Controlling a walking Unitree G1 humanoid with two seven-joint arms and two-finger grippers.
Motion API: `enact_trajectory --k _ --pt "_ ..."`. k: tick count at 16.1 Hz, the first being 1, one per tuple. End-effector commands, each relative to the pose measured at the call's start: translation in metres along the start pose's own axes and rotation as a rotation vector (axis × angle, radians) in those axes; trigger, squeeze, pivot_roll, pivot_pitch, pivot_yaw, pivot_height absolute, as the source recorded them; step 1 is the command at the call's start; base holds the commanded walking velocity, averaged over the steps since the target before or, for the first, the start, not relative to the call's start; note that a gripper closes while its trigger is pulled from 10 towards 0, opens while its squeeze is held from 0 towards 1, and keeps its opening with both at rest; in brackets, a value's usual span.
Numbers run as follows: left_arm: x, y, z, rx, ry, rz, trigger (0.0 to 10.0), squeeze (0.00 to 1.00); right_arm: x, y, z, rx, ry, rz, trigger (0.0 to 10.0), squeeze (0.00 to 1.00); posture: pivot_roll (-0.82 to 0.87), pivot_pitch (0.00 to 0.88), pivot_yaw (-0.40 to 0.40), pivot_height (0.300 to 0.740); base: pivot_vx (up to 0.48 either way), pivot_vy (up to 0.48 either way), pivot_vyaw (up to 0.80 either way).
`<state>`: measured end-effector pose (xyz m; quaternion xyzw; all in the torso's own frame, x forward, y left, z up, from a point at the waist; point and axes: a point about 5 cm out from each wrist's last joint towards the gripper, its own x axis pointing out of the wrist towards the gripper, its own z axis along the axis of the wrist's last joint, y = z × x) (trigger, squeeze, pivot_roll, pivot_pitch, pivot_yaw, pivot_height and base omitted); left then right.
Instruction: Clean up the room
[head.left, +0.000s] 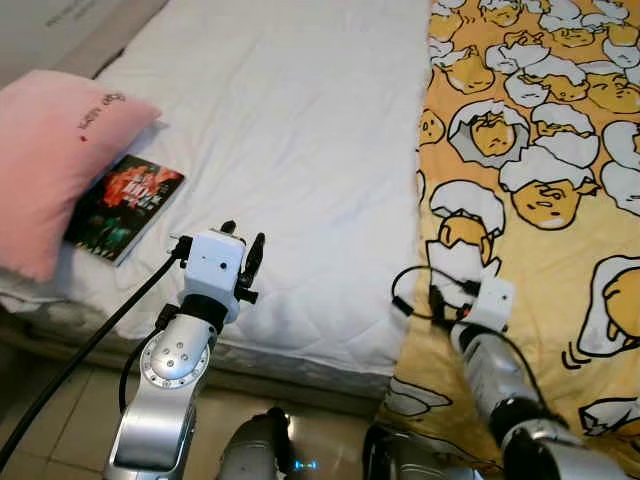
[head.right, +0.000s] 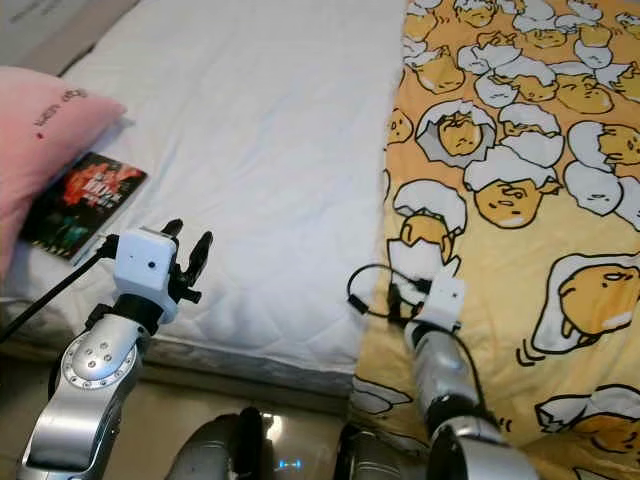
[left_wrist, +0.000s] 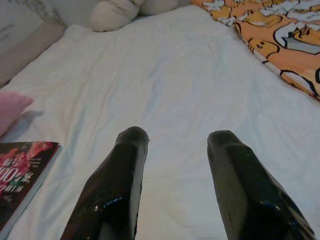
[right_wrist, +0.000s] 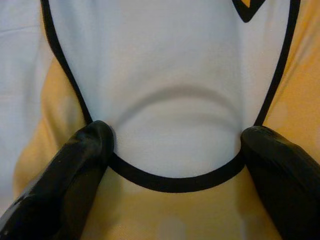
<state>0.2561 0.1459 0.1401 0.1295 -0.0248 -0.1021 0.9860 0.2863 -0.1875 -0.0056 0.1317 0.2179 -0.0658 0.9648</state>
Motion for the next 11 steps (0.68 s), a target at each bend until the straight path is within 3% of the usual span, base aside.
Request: enact_trajectory --k 1,2,4,5,6,7,8,11 --pt "0.0 -0.001 0.003 0.019 -0.007 -0.015 10.0 0.0 -0.022 0.013 -0.061 0.018 0.22 0.058 10.0 0.0 0.23 0.229 -0.008 0.74 0.0 0.0 0.0" --pt "0.001 -0.001 0.001 0.032 -0.001 -0.015 10.0 0.0 -0.027 0.021 -0.068 -0.013 0.198 0.097 10.0 0.0 0.22 0.213 -0.013 0.74 0.0 0.0 0.0" --pt "0.007 0.0 -0.006 0.045 0.015 0.0 10.0 0.0 -0.03 0.034 -0.05 -0.133 0.005 0.162 10.0 0.0 0.19 0.156 -0.025 0.74 0.0 0.0 0.0" --pt "0.015 0.0 -0.011 0.05 0.015 0.006 10.0 0.0 -0.03 0.041 -0.019 -0.171 -0.201 0.18 10.0 0.0 0.17 0.081 -0.036 0.74 0.0 0.0 0.0" --pt "0.017 0.0 -0.013 0.055 0.014 0.006 10.0 0.0 -0.035 0.046 -0.004 -0.143 -0.28 0.198 10.0 0.0 0.16 0.068 -0.038 0.74 0.0 0.0 0.0" --pt "0.022 0.0 -0.016 0.057 0.01 0.006 10.0 0.0 -0.054 0.055 0.011 -0.081 -0.351 0.222 10.0 0.0 0.14 0.0 -0.045 0.74 0.0 0.0 0.0" --pt "0.031 -0.001 -0.022 0.046 0.016 0.01 10.0 0.0 -0.067 0.054 0.012 -0.069 -0.36 0.22 10.0 0.0 0.13 0.0 -0.048 0.74 0.0 0.0 0.0" --pt "0.047 0.0 -0.032 -0.024 0.072 0.081 10.0 0.0 -0.047 0.023 0.031 -0.108 -0.387 0.084 10.0 0.0 0.11 0.0 -0.037 0.74 0.0 0.0 0.0"
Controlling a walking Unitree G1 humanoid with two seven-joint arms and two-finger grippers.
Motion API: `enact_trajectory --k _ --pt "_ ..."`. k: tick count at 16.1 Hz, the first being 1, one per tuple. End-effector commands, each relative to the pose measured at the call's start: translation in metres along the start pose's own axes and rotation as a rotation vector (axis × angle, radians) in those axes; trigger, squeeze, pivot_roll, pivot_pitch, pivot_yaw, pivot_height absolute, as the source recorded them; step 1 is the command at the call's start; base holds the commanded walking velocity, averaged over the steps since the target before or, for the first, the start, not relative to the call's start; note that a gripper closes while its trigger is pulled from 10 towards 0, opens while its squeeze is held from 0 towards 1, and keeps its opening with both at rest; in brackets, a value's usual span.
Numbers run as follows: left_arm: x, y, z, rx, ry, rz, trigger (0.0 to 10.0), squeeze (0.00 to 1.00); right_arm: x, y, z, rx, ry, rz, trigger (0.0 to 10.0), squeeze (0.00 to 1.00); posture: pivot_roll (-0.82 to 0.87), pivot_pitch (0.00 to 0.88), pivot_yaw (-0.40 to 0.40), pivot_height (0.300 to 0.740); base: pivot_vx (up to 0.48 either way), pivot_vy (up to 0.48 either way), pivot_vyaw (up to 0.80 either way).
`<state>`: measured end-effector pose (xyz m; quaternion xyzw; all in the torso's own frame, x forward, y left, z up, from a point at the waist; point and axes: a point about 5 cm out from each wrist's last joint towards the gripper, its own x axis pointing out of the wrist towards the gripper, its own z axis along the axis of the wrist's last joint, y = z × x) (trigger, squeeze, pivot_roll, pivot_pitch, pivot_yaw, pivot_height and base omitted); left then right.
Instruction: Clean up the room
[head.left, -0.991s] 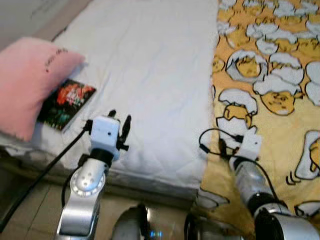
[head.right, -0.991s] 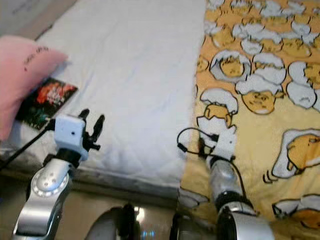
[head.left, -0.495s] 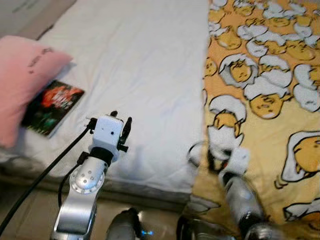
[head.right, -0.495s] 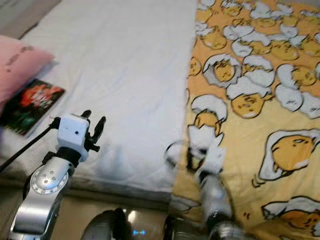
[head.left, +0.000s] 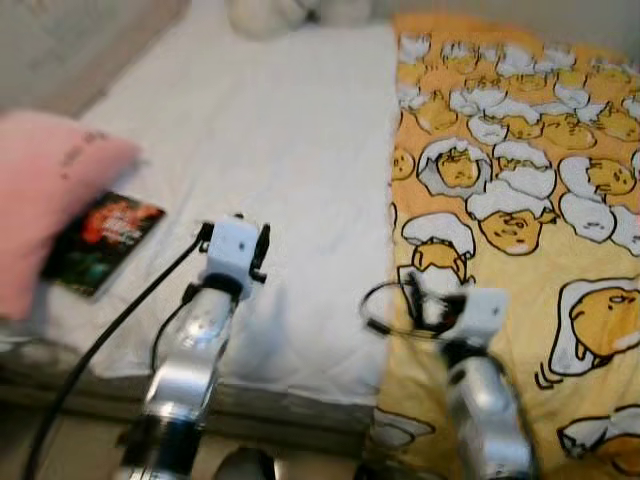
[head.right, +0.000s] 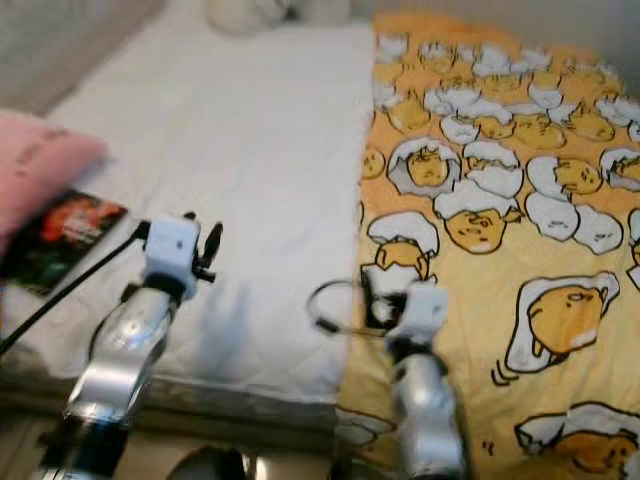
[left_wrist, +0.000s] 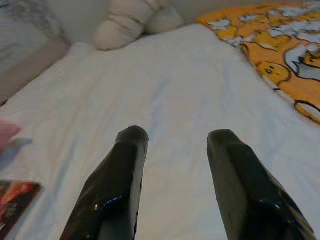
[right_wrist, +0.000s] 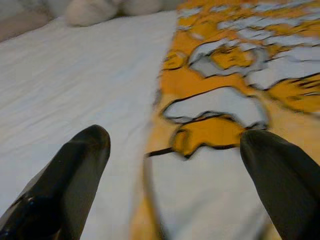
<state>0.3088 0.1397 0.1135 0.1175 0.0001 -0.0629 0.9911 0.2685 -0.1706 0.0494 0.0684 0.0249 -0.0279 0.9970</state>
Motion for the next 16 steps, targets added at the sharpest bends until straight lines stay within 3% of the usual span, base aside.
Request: enact_trajectory --k 1,3,4,6,7,8,10,14,16 --pt "0.005 0.001 -0.005 -0.039 0.02 0.029 10.0 0.0 0.01 -0.015 0.012 0.001 -0.036 -0.06 10.0 0.0 0.1 0.0 -0.035 0.74 0.0 0.0 0.0" --pt "0.015 0.004 -0.002 -0.124 -0.009 0.064 10.0 0.0 0.03 -0.027 0.039 -0.021 -0.065 -0.081 10.0 0.0 0.1 0.0 -0.043 0.74 0.0 0.0 0.33" --pt "0.013 0.007 -0.005 -0.113 -0.019 0.077 10.0 0.0 0.032 -0.026 0.042 -0.034 -0.061 -0.062 10.0 0.0 0.1 0.0 -0.041 0.74 0.0 -0.48 0.66" --pt "0.006 0.013 -0.019 0.095 0.03 0.146 10.0 0.0 0.029 -0.021 0.029 -0.05 -0.023 -0.024 10.0 0.0 0.11 0.0 -0.041 0.74 0.0 0.0 0.66" --pt "0.006 0.015 -0.023 0.097 0.058 0.169 10.0 0.0 0.026 -0.018 0.022 -0.041 -0.003 -0.007 10.0 0.0 0.11 0.0 -0.038 0.74 0.0 0.0 0.66" --pt "0.005 0.01 -0.019 -0.012 0.018 0.114 10.0 1.0 0.018 -0.013 0.013 -0.039 0.025 0.024 10.0 0.0 0.11 0.0 -0.037 0.74 0.0 0.0 0.64" --pt "0.007 0.004 -0.018 -0.006 0.022 0.061 10.0 1.0 0.012 -0.009 0.005 -0.024 0.057 0.041 10.0 0.0 0.11 0.0 -0.028 0.74 0.0 0.0 0.64" --pt "0.006 0.006 -0.027 -0.033 0.062 0.089 10.0 1.0 0.011 -0.004 -0.002 -0.012 0.091 0.076 10.0 0.0 0.1 0.0 -0.011 0.74 0.0 -0.065 0.64" --pt "-0.004 0.006 -0.023 -0.045 0.016 0.075 10.0 1.0 0.013 -0.007 0.002 -0.023 0.082 0.087 10.0 0.0 0.1 0.0 -0.008 0.74 0.0 -0.227 0.64"
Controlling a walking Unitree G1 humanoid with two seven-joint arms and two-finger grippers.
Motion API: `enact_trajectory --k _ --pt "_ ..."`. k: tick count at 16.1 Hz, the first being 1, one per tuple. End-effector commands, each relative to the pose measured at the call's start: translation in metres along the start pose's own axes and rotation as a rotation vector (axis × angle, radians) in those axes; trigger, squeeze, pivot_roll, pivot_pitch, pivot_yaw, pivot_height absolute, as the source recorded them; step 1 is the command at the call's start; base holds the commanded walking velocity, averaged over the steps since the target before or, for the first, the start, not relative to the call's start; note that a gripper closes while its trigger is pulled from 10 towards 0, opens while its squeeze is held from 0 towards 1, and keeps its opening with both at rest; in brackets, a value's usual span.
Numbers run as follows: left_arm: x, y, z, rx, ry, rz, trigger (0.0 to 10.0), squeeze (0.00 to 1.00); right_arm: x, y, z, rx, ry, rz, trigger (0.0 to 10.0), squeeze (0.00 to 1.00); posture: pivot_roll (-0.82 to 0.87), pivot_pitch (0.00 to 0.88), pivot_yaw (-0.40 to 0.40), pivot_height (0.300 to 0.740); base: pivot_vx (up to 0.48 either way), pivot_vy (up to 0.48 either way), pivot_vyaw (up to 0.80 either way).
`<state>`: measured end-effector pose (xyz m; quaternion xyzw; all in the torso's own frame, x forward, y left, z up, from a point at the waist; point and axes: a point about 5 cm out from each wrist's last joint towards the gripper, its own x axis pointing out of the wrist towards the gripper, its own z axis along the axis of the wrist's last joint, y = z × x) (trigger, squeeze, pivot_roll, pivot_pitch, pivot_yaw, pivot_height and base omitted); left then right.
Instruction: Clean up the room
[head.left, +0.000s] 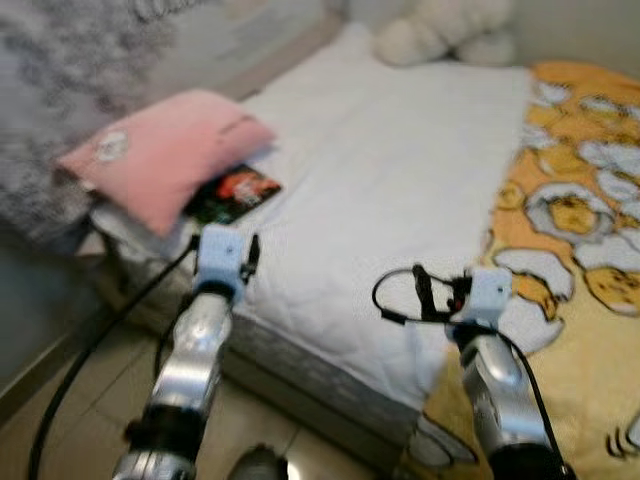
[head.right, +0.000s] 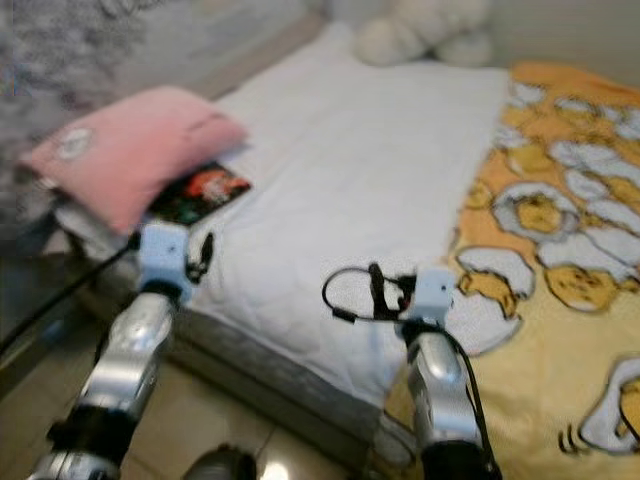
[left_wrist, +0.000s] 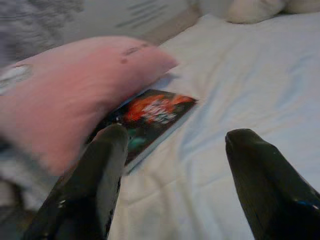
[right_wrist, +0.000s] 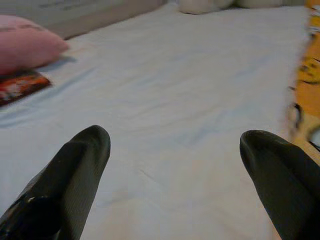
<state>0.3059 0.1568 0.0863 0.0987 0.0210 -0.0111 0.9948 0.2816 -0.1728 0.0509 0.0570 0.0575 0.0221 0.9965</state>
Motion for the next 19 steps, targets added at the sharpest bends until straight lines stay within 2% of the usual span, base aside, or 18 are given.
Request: enact_trajectory --k 1,4,6,7,8,12,15,19 --pt "-0.001 -0.005 0.007 0.004 -0.037 -0.031 10.0 1.0 -0.001 -0.006 0.0 0.004 0.01 -0.006 10.0 0.0 0.1 0.0 -0.008 0.74 0.0 0.0 0.64" --pt "-0.007 -0.009 0.003 -0.029 -0.019 -0.09 10.0 1.0 -0.01 -0.014 -0.004 -0.044 0.004 -0.008 10.0 0.0 0.1 0.0 -0.003 0.74 0.0 0.0 0.64" --pt "-0.011 -0.008 0.008 -0.058 -0.045 -0.102 10.0 1.0 -0.013 -0.016 -0.011 -0.035 0.031 -0.019 10.0 0.0 0.11 0.0 -0.004 0.74 0.0 -0.476 0.63" --pt "-0.013 -0.015 0.014 -0.011 -0.08 -0.144 10.0 1.0 -0.014 -0.015 -0.014 -0.025 0.045 -0.01 10.0 0.0 0.11 0.0 -0.002 0.74 0.0 -0.469 0.64" --pt "-0.015 -0.021 0.017 0.026 -0.088 -0.158 10.0 0.0 -0.013 -0.014 -0.015 -0.024 0.052 -0.001 10.0 0.0 0.11 0.0 -0.002 0.74 0.0 -0.465 0.64" --pt "-0.014 -0.017 0.011 0.064 -0.061 -0.147 10.0 0.0 -0.016 -0.014 -0.02 -0.025 0.072 0.01 10.0 0.0 0.1 0.0 0.003 0.74 0.0 -0.459 0.64" --pt "-0.012 -0.021 0.016 0.069 -0.074 -0.139 10.0 0.0 -0.014 -0.011 -0.021 -0.027 0.085 0.041 10.0 0.0 0.1 0.0 -0.001 0.74 0.0 -0.454 0.64" --pt "-0.008 -0.029 0.021 0.107 -0.098 -0.136 10.0 0.0 -0.011 -0.01 -0.023 -0.023 0.102 0.075 10.0 0.0 0.1 0.0 -0.003 0.74 0.0 0.0 0.64"
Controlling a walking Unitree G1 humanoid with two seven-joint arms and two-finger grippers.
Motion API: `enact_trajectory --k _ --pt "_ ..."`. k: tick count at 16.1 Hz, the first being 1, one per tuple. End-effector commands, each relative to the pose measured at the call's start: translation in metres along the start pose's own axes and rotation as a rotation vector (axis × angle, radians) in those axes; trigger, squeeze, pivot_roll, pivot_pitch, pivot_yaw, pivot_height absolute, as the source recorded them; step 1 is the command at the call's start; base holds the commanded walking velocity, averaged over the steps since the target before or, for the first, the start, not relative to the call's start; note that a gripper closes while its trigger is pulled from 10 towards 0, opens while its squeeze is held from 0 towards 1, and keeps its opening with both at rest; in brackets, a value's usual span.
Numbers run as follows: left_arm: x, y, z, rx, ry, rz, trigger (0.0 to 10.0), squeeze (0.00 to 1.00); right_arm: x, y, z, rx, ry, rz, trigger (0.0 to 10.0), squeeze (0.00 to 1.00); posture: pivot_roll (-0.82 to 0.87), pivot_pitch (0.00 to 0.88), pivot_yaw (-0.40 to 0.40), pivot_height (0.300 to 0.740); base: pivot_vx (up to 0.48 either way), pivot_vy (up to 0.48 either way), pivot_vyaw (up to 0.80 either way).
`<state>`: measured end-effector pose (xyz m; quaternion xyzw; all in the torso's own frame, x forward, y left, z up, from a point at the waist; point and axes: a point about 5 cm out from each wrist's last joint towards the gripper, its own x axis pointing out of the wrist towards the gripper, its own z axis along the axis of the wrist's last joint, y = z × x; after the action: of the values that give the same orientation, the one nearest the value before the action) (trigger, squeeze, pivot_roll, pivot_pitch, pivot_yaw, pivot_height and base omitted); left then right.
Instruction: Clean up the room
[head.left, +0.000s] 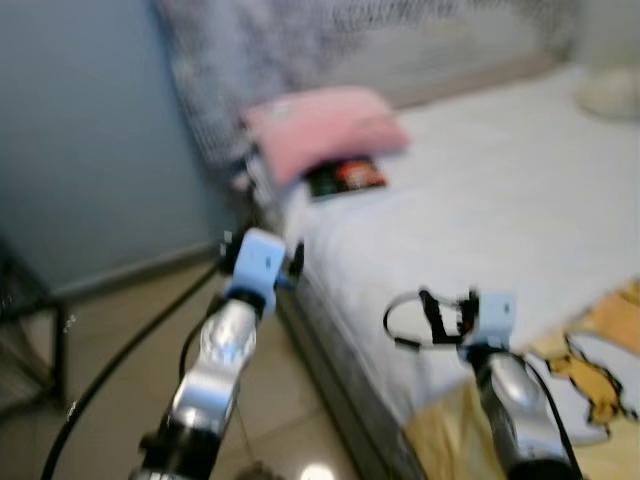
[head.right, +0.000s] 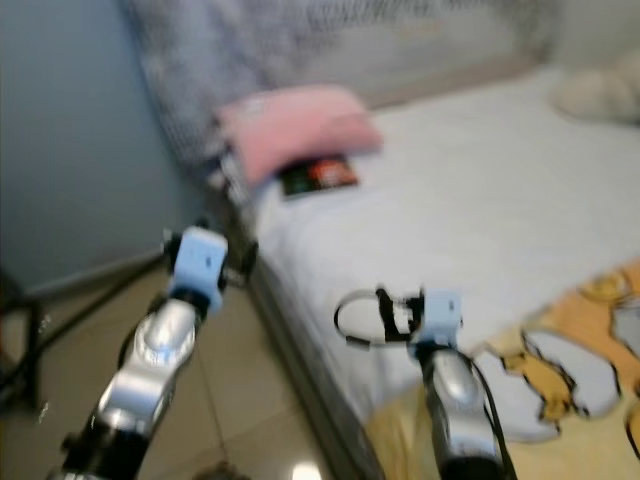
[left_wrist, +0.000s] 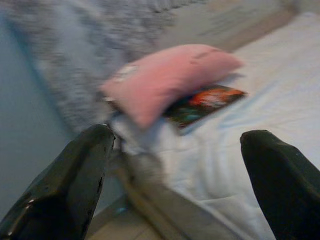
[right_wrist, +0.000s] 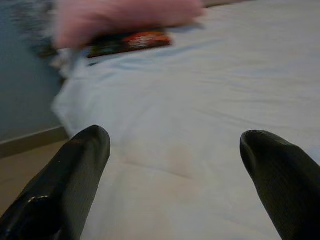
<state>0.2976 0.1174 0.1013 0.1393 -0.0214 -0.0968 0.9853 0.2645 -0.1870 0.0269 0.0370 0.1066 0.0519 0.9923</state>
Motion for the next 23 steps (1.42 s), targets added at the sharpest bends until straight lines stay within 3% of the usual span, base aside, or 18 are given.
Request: enact_trajectory --k 1,4,10,13,18,20,23 --pt "0.0 0.007 -0.002 0.022 0.008 0.026 10.0 0.0 0.005 0.008 0.001 0.019 0.003 0.042 10.0 0.0 0.1 0.0 -0.005 0.74 0.0 0.0 0.63" --pt "0.0 0.006 0.005 -0.033 -0.027 0.044 10.0 0.0 0.006 0.013 -0.002 0.032 0.019 0.078 10.0 0.0 0.11 0.0 -0.013 0.74 0.147 0.0 0.63" --pt "-0.002 0.012 -0.002 -0.077 0.013 0.104 10.0 0.0 0.012 0.014 0.005 -0.001 -0.006 0.079 10.0 0.0 0.13 0.0 -0.027 0.74 0.441 0.0 0.45" --pt "0.002 0.023 -0.005 -0.105 0.022 0.139 10.0 0.0 0.014 0.009 0.013 0.005 -0.047 0.05 10.0 0.0 0.12 0.0 -0.027 0.74 0.442 0.0 0.69" --pt "0.018 0.043 -0.006 -0.097 0.022 0.094 10.0 0.0 0.018 0.007 0.017 -0.003 -0.067 -0.016 10.0 0.0 0.12 0.0 -0.027 0.74 0.451 0.0 0.0" --pt "0.02 0.049 -0.005 -0.087 0.012 0.109 10.0 0.0 0.019 0.007 0.015 -0.017 -0.054 -0.025 10.0 0.0 0.12 0.0 -0.028 0.74 0.456 0.0 -0.8" --pt "0.02 0.045 -0.005 -0.097 0.001 0.092 10.0 0.0 0.02 0.008 0.016 -0.012 -0.057 -0.025 10.0 0.0 0.12 0.0 -0.031 0.74 0.456 0.0 -0.27"
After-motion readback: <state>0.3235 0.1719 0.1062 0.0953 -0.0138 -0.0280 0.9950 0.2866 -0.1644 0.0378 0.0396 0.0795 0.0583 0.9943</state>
